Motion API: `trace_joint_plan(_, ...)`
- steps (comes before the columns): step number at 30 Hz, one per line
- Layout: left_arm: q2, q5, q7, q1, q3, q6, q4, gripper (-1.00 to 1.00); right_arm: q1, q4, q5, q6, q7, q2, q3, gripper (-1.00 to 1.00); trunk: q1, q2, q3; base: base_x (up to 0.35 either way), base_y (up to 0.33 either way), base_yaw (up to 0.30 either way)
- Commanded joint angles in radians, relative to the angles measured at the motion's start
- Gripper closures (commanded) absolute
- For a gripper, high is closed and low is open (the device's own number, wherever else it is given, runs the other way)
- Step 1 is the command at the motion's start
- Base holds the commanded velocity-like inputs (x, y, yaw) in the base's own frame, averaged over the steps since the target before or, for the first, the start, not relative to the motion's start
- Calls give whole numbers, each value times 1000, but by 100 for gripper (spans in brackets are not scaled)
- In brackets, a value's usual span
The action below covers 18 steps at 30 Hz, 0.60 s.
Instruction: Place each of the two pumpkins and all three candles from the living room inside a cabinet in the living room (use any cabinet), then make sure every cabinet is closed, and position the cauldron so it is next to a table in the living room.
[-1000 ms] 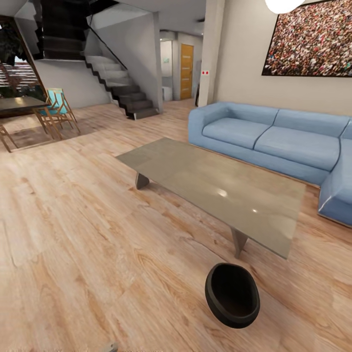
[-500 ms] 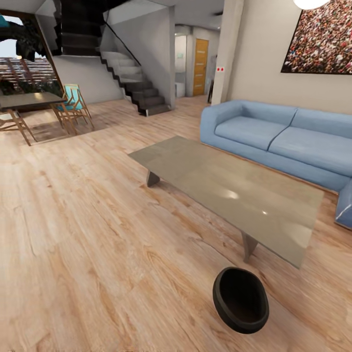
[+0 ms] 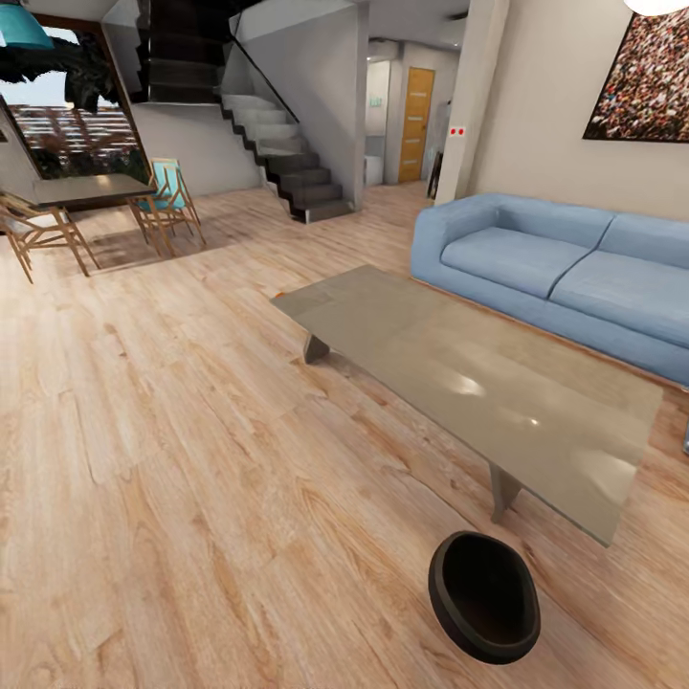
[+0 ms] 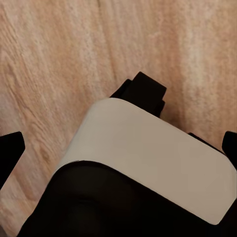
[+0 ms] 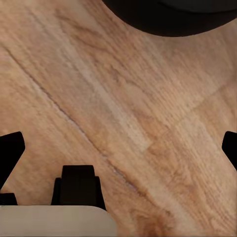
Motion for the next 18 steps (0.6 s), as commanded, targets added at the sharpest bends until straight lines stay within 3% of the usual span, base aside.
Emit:
trace_joint_plan(1,0,0,0,0,0,0,0,-100,0,0,1,-1,2,0,0,-100,-4,7,3,0,0,25)
trace_joint_plan(5,0,0,0,0,0,0,0,-100,1,2,2,-2,15,3,3,-100,-19,35,15,0,0,122)
trace_joint_plan(14,-2,0,0,0,0,-2,-2,-100,0,3,4,-3,23,3,4,-100,-54,98,43,0,0,269)
trace_joint_plan(18,-1,1,0,0,1,-2,-1,-100,0,3,4,-4,23,3,4,-100,-54,98,43,0,0,288)
